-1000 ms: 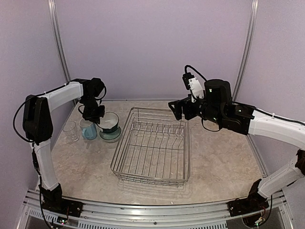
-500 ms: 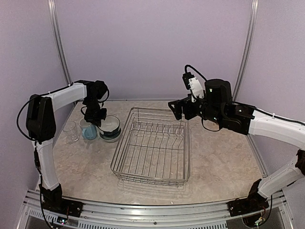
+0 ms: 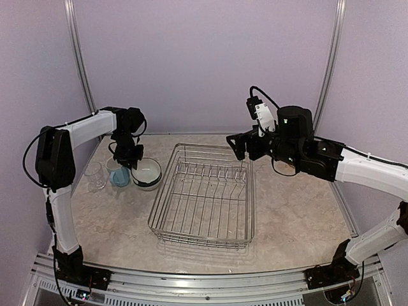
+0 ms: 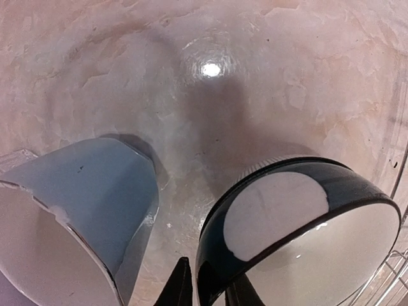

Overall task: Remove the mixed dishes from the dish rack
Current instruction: Place the bowl in the bowl, then reset both arms

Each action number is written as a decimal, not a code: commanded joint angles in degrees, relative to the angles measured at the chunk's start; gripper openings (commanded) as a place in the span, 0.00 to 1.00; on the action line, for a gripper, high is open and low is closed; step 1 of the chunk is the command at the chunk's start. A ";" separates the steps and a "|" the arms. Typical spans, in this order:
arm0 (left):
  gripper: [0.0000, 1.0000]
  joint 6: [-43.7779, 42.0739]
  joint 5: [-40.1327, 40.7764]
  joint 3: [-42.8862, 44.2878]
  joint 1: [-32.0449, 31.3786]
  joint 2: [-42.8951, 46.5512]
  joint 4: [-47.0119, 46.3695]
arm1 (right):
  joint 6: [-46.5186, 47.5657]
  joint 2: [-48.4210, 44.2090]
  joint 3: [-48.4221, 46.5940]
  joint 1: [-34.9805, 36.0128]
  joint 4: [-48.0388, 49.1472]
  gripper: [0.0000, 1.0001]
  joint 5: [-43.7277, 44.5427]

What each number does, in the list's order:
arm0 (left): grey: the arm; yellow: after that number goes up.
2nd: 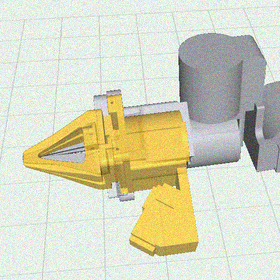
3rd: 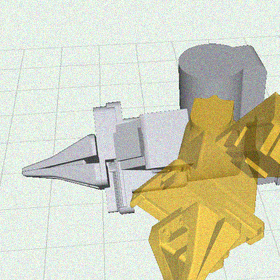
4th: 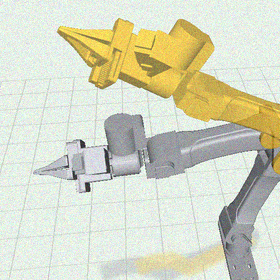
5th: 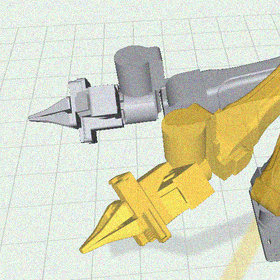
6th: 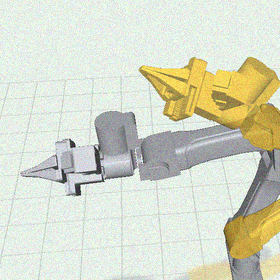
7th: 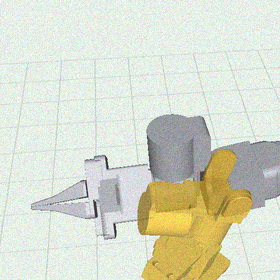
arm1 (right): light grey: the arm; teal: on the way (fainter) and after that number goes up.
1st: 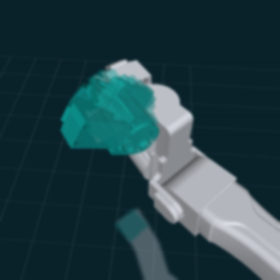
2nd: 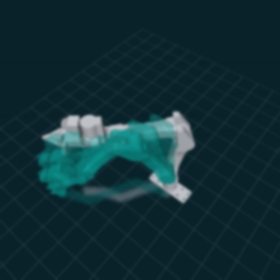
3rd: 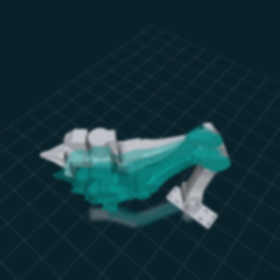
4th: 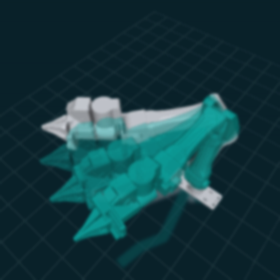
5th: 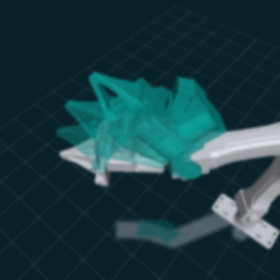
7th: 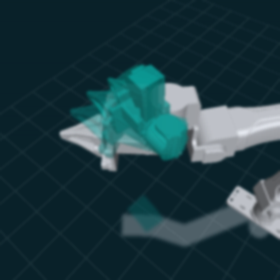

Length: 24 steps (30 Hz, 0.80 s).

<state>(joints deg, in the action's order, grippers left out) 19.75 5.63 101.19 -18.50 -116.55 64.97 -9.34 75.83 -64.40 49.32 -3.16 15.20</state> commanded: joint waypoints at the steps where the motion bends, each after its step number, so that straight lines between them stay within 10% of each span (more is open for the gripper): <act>1: 0.17 0.20 -0.28 1.48 -0.56 1.61 -0.52 | -0.75 -1.72 0.94 -0.06 0.78 1.00 -0.13; 24: 0.72 -0.73 -3.22 -11.46 -1.27 25.14 -16.09 | -9.88 -7.87 -0.04 -3.55 -10.70 1.00 16.55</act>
<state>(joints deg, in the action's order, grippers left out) 19.68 4.45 92.95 -19.49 -96.27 54.83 -15.40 71.92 -64.23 47.48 -9.45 25.69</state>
